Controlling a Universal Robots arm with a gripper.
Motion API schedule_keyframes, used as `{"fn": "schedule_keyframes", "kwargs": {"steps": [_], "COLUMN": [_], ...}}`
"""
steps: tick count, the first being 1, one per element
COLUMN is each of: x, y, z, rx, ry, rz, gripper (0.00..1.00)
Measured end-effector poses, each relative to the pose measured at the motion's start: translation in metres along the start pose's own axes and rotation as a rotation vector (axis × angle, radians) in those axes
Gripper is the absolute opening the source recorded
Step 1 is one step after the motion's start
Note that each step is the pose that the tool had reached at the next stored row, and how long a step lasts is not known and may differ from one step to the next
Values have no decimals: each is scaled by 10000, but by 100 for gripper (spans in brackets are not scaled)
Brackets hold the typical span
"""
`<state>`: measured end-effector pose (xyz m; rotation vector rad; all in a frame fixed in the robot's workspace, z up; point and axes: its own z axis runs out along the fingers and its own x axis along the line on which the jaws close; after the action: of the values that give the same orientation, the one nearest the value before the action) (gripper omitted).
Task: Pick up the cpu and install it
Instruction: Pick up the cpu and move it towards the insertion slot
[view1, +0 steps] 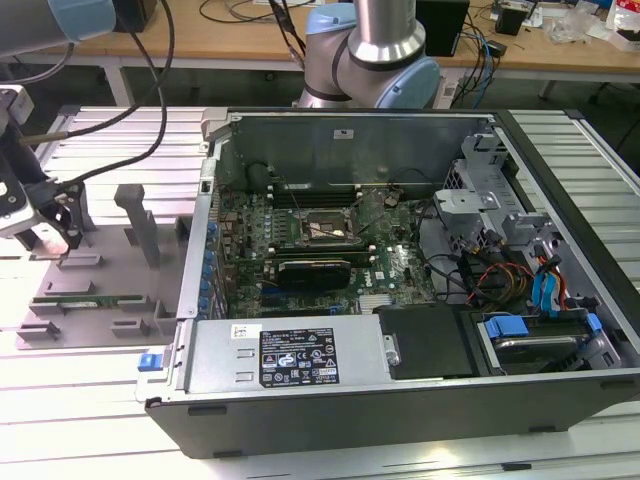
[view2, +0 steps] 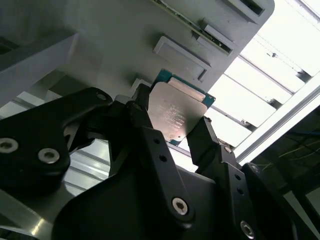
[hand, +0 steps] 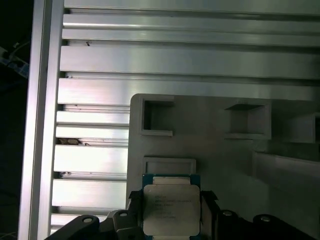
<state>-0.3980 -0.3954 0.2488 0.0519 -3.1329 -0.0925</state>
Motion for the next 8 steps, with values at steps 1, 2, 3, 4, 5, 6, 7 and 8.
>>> {"fn": "schedule_keyframes", "kwargs": {"steps": [1, 2, 3, 4, 5, 6, 7, 8], "x": [0, 0, 0, 0, 1, 1, 0, 1], "y": [3, 5, 6, 7, 9, 10, 11, 12], "z": [-46, -88, -105, -125, -143, -164, -182, -199], "rx": [0, 0, 0, -1, -1, 0, 0, 0], "ry": [0, -1, -1, -2, -2, -1, 0, -1], "rz": [0, 0, 0, 0, 0, 0, 0, 0], "gripper": [55, 55, 55, 55, 55, 55, 55, 55]}}
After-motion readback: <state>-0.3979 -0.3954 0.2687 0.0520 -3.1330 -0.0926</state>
